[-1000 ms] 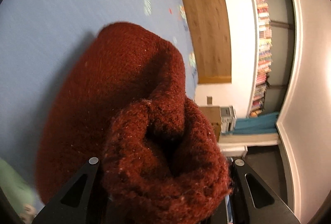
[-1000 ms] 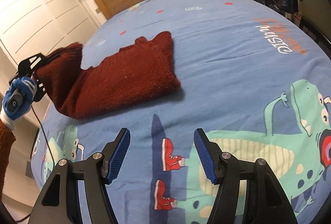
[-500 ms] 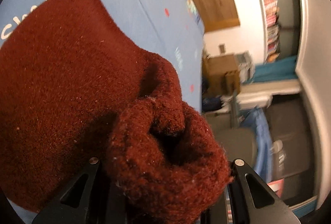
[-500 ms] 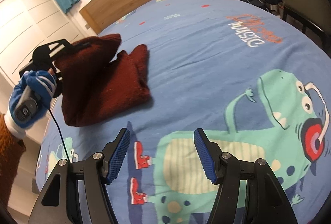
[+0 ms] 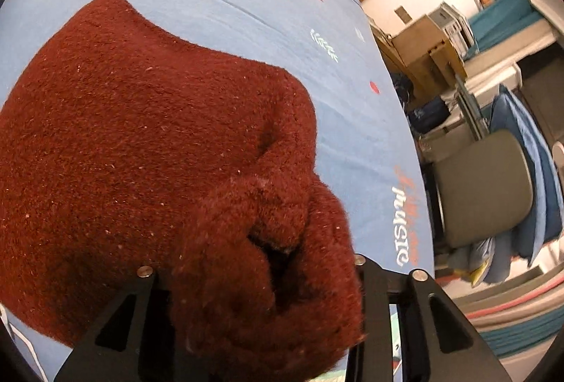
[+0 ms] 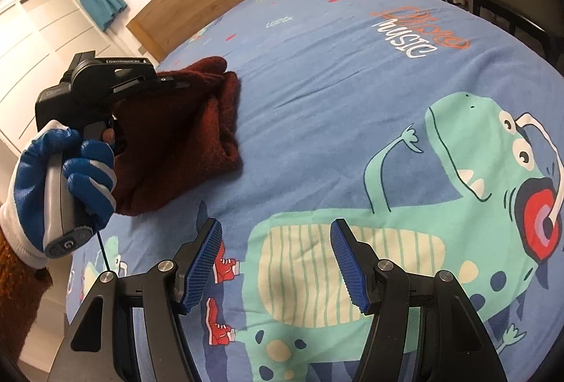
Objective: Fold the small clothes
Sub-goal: 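Fold the held end over the sweater with the left tool and release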
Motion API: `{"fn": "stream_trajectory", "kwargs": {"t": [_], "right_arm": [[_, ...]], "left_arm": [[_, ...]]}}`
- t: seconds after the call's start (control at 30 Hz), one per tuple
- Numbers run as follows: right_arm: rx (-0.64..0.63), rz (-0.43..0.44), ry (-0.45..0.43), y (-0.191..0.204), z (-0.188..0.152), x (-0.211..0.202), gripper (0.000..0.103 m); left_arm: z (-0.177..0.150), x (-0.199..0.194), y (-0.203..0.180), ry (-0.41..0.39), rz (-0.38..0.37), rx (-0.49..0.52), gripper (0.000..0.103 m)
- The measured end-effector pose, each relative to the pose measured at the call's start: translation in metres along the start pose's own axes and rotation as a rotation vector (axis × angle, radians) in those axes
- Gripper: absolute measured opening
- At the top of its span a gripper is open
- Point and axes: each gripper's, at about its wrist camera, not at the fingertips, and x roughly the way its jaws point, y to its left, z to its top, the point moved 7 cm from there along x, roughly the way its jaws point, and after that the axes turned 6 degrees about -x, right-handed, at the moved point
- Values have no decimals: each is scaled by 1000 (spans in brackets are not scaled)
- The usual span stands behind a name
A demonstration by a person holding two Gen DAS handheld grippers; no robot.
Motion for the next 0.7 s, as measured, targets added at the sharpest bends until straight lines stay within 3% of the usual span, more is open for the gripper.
{"fn": "stream_trajectory", "kwargs": {"t": [0.1,0.2,0.33,0.7], "right_arm": [[5,-7,1,-4,-1,-1,66],[9,-11,5,-5,-3,0,66],[6,-14,8,-3,-4,-1,66],[-58,-31,3,16,9,-9,66]], "left_arm": [[-9,4,-1,6,6,17,32],[-13,5,-7,18,-18,9,39],[-6,3,-24,68,-97,-5,44],[1,-31,-29,102,-168,118,45]]}}
